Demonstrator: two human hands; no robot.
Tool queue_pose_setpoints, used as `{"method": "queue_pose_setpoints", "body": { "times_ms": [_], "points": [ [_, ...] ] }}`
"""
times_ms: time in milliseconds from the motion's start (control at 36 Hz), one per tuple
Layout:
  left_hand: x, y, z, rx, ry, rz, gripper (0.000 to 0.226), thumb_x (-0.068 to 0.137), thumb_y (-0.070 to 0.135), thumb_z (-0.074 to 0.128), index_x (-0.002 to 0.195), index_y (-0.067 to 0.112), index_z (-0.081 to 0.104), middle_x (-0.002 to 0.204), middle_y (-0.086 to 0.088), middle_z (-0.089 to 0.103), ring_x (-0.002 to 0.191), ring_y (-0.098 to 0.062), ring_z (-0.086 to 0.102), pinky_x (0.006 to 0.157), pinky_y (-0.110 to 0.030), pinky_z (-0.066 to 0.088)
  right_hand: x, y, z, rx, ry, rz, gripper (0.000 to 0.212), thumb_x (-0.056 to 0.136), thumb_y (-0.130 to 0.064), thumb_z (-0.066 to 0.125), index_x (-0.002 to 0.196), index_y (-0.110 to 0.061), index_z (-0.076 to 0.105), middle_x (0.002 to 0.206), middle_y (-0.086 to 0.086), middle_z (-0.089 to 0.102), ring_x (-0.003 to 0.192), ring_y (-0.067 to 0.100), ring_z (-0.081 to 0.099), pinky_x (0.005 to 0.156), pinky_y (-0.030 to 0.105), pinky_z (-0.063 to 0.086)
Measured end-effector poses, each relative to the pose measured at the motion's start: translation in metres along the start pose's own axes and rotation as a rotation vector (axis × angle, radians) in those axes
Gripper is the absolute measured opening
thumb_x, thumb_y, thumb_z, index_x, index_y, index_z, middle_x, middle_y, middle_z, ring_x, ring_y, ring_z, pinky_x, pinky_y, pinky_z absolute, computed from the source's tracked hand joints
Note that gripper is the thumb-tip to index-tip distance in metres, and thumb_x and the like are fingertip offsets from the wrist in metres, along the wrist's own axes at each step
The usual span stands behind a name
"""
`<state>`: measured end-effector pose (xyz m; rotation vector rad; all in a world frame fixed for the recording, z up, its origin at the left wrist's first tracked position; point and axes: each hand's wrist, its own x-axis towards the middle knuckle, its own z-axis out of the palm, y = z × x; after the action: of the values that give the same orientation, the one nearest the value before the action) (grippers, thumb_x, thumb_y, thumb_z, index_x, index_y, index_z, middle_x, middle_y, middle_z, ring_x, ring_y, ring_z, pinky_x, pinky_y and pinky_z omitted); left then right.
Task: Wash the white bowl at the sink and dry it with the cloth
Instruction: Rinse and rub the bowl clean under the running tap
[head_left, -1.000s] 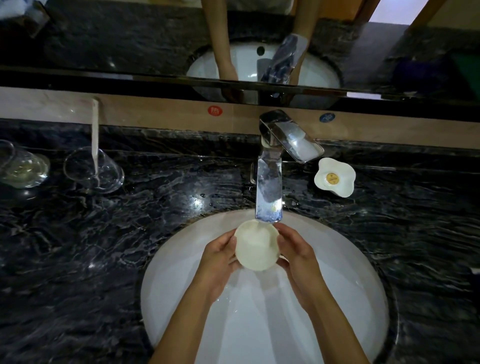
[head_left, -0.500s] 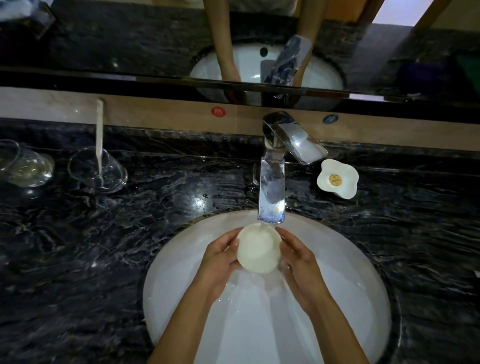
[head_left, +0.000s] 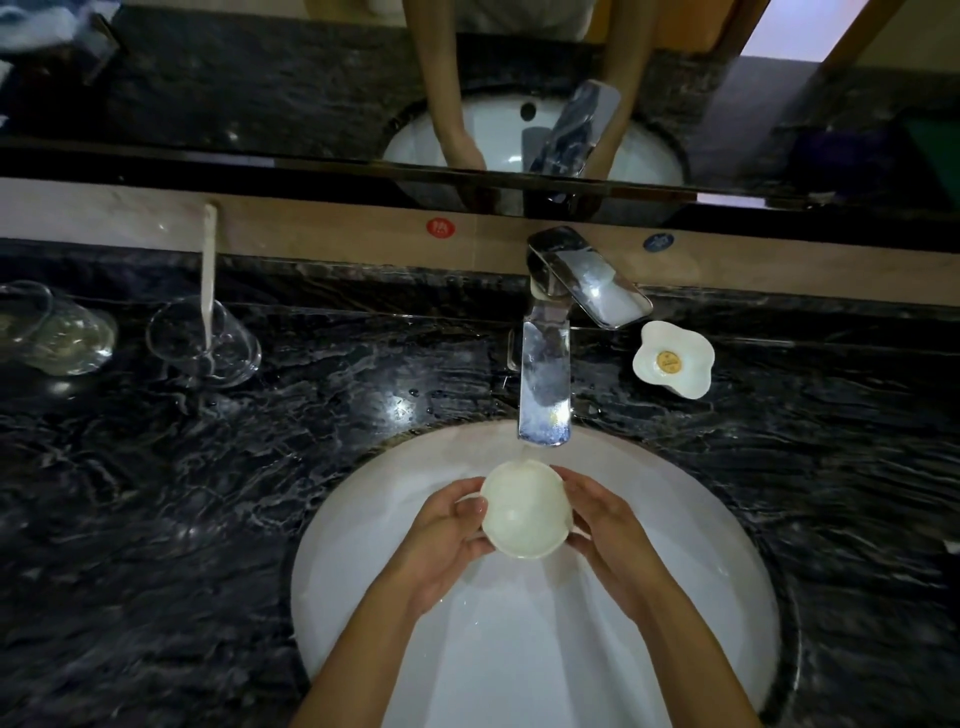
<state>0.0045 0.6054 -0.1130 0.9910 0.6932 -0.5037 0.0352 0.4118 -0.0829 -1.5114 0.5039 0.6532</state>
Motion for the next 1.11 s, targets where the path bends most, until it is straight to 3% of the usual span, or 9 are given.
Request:
{"method": "queue_pose_setpoints", "body": {
  "times_ms": [56,111,250,389,583,722,806,972,1111],
  "points": [
    [-0.002,0.001,0.0,-0.012,-0.009,0.006,0.023,0.104,0.002,0.049,0.122,0.007,0.063,0.117,-0.015,0.072,0.105,-0.03,0.072,0.08,-0.04,0.062,-0.003,-0.012,-0.005,-0.115,0.03,-0.038,0.026,0.105,-0.026,0.05,0.12,-0.024,0.07,0.121,-0.001,0.072,0.115,0.02,0.065,0.102,0.043,0.052],
    [-0.003,0.001,-0.001,-0.046,-0.019,0.01,0.024,0.104,0.002,0.047,0.121,0.006,0.063,0.115,-0.014,0.073,0.103,-0.029,0.073,0.079,-0.039,0.062,-0.009,-0.031,-0.013,-0.207,0.086,-0.125,0.022,0.105,-0.025,0.049,0.117,-0.025,0.068,0.117,-0.001,0.072,0.112,0.018,0.064,0.101,0.044,0.05],
    [-0.008,0.003,-0.001,-0.101,-0.056,0.042,0.024,0.104,0.001,0.047,0.12,0.006,0.065,0.105,-0.007,0.079,0.1,-0.026,0.075,0.077,-0.035,0.063,-0.033,-0.094,-0.023,-0.135,0.078,-0.459,0.027,0.106,-0.024,0.047,0.099,-0.023,0.073,0.09,0.002,0.076,0.08,0.014,0.068,0.076,0.036,0.051],
    [-0.009,0.006,0.007,-0.063,-0.041,0.05,0.024,0.105,0.001,0.045,0.118,0.006,0.064,0.1,-0.005,0.08,0.097,-0.025,0.076,0.078,-0.037,0.064,-0.052,-0.147,-0.011,-0.08,-0.103,-0.626,0.041,0.098,-0.056,0.051,0.104,-0.023,0.075,0.084,0.003,0.072,0.078,0.015,0.066,0.067,0.02,0.052],
    [-0.012,0.012,0.016,-0.074,-0.006,0.04,0.023,0.105,0.001,0.046,0.123,0.002,0.059,0.116,-0.016,0.07,0.112,-0.037,0.067,0.093,-0.049,0.057,-0.054,-0.169,0.006,0.037,-0.11,-0.519,0.041,0.097,-0.047,0.051,0.077,-0.018,0.072,0.063,0.002,0.06,0.056,0.013,0.052,0.051,0.023,0.041],
    [-0.014,0.014,0.017,-0.095,-0.029,0.04,0.023,0.105,0.001,0.046,0.123,0.003,0.06,0.114,-0.013,0.072,0.098,-0.025,0.075,0.081,-0.04,0.062,-0.051,-0.168,0.009,0.023,-0.144,-0.462,0.041,0.105,-0.038,0.047,0.073,-0.017,0.064,0.06,0.0,0.053,0.053,0.011,0.048,0.051,0.019,0.042],
    [-0.013,0.014,0.017,-0.114,-0.021,0.035,0.025,0.105,0.001,0.046,0.127,0.003,0.057,0.119,-0.015,0.069,0.103,-0.028,0.071,0.083,-0.041,0.06,-0.05,-0.166,0.008,0.028,-0.144,-0.474,0.041,0.104,-0.037,0.048,0.073,-0.015,0.061,0.058,-0.001,0.051,0.052,0.011,0.044,0.046,0.017,0.038],
    [-0.017,0.014,0.015,-0.118,-0.039,0.05,0.021,0.105,0.0,0.046,0.115,0.005,0.064,0.095,-0.004,0.08,0.093,-0.023,0.076,0.081,-0.039,0.06,-0.041,-0.162,0.009,0.056,-0.141,-0.508,0.043,0.104,-0.038,0.05,0.07,-0.013,0.06,0.052,-0.003,0.049,0.047,0.009,0.038,0.044,0.018,0.03],
    [-0.021,0.017,0.017,-0.112,-0.032,0.053,0.023,0.105,0.001,0.046,0.119,0.006,0.063,0.099,-0.005,0.08,0.097,-0.024,0.076,0.08,-0.037,0.061,-0.034,-0.152,0.007,0.085,-0.112,-0.538,0.041,0.097,-0.036,0.054,0.063,-0.013,0.056,0.049,-0.003,0.046,0.044,0.011,0.035,0.044,0.023,0.025]
  ]
}}
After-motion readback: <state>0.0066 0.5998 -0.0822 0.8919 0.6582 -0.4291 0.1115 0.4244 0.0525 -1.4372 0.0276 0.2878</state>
